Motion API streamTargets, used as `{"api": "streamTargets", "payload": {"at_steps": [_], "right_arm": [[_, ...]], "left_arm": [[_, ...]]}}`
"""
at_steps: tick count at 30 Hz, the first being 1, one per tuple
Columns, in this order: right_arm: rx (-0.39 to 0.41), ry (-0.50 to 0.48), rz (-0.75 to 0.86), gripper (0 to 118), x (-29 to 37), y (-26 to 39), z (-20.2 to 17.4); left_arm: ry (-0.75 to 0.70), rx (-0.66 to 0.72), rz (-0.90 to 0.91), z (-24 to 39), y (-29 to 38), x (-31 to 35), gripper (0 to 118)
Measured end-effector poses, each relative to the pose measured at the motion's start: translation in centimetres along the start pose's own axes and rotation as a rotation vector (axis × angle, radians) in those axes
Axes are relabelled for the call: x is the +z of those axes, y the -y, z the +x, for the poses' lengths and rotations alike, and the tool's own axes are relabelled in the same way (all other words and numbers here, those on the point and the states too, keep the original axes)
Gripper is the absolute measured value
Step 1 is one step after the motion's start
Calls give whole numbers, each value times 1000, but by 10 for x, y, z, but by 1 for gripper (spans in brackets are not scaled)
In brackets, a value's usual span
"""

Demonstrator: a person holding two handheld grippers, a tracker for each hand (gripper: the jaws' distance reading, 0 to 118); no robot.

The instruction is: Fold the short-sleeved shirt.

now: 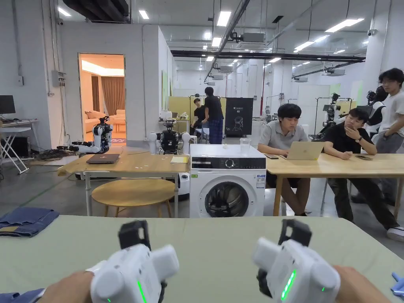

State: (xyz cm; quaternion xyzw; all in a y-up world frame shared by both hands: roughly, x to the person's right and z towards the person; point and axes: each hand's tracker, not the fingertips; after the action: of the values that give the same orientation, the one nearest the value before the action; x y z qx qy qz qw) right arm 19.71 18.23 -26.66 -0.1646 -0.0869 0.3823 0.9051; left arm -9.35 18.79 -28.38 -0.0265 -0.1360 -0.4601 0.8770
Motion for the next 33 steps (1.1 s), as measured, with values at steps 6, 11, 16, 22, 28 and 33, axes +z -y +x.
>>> {"api": "streamTargets", "payload": {"at_steps": [6,11,16,22,28,33], "right_arm": [[-893,-23,128,118,45,-3,48],[-895,-53,119,118,45,16,27],[-866,-44,135,118,46,15,24],[-850,-49,113,118,41,13,25],[-807,20,80,21,41,13,19],[-803,19,104,0,44,14,22]], "left_arm": [[-6,837,122,-43,-5,12,118],[-5,946,148,-31,-1,19,118],[-8,888,153,-20,-12,18,118],[-16,877,159,-15,-16,18,118],[18,928,126,-16,-11,15,17],[0,912,115,-9,-6,12,0]]}}
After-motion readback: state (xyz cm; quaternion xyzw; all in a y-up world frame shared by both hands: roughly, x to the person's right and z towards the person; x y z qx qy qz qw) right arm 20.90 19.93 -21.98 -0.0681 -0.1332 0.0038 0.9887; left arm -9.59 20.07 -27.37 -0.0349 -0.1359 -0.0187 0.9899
